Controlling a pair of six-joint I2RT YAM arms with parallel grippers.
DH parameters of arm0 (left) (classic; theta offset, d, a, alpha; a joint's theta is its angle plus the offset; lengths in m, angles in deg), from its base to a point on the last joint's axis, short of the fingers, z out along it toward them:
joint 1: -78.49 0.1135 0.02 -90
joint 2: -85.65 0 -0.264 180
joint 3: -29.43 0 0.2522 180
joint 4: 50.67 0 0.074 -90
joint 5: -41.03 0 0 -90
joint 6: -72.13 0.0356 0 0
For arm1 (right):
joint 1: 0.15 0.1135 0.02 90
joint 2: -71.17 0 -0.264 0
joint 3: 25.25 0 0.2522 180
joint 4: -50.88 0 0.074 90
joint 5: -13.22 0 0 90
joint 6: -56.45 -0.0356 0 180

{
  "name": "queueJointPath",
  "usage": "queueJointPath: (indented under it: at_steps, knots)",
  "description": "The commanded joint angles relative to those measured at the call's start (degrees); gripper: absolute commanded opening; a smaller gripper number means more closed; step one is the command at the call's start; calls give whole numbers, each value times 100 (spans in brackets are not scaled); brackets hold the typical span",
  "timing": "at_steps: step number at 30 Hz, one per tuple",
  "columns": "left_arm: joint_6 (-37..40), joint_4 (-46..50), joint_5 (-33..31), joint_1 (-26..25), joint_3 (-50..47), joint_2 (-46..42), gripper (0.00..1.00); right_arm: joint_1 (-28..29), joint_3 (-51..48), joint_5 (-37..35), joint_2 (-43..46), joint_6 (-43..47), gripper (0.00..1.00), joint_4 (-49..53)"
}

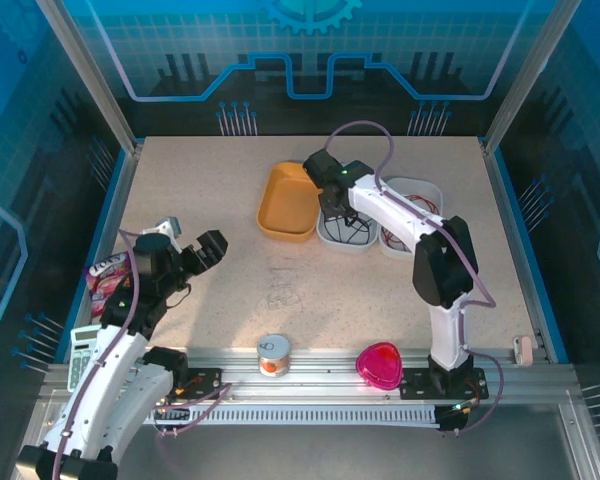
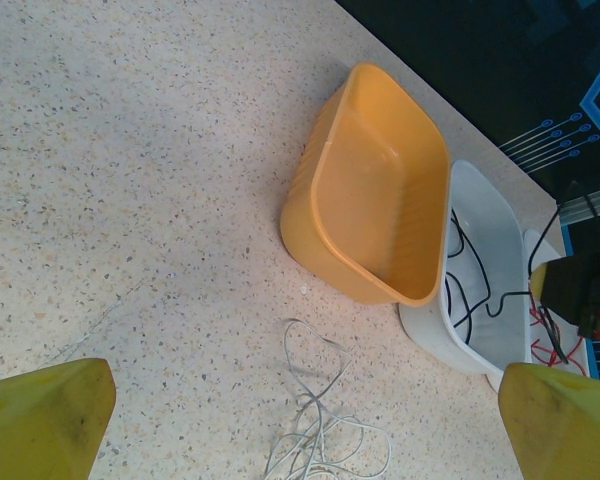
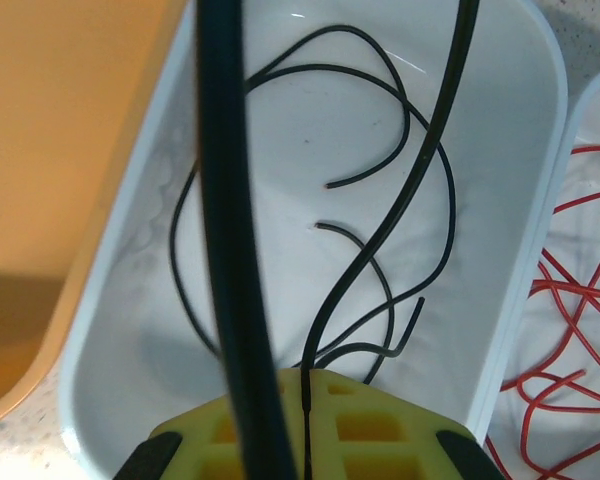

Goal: Untangle the cables

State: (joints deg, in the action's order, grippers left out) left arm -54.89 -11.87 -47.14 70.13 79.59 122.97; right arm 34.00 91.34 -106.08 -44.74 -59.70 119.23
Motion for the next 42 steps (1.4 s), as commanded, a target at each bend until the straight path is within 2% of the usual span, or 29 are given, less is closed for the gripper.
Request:
queueJointPath:
  at_steps: [1, 4, 7, 12, 16, 19, 26, 30, 36, 42]
  knots:
    - [151, -78, 110, 48, -46, 12, 99, -166, 282, 29, -312, -129, 0, 311]
    - [150, -62, 106, 48, -59, 30, 99, -264, 424, 22, -534, -122, 1, 318]
    - [136, -55, 70, 45, -72, 35, 99, -358, 589, 100, -773, -102, 6, 355]
    - [134, -49, 49, 48, -92, 47, 99, -490, 826, 481, -1075, 3, 26, 275]
    - [133, -22, 40, 50, -111, 47, 99, -621, 1054, 765, -1265, 16, 32, 320]
    - [146, 4, 13, 46, -107, 39, 99, -664, 1049, 893, -1221, 31, 41, 274]
    - [146, -11, -16, 53, -94, 73, 99, -761, 689, 1271, -772, 67, 51, -75]
    - [151, -16, -29, 53, -98, 83, 99, -805, 448, 1426, -462, 86, 50, -332]
    - [142, -32, -20, 48, -81, 85, 99, -878, 440, 1238, -425, 140, 36, -333]
    - [151, -43, -25, 53, -54, 123, 99, -1048, 843, 1062, -897, 314, 22, -111]
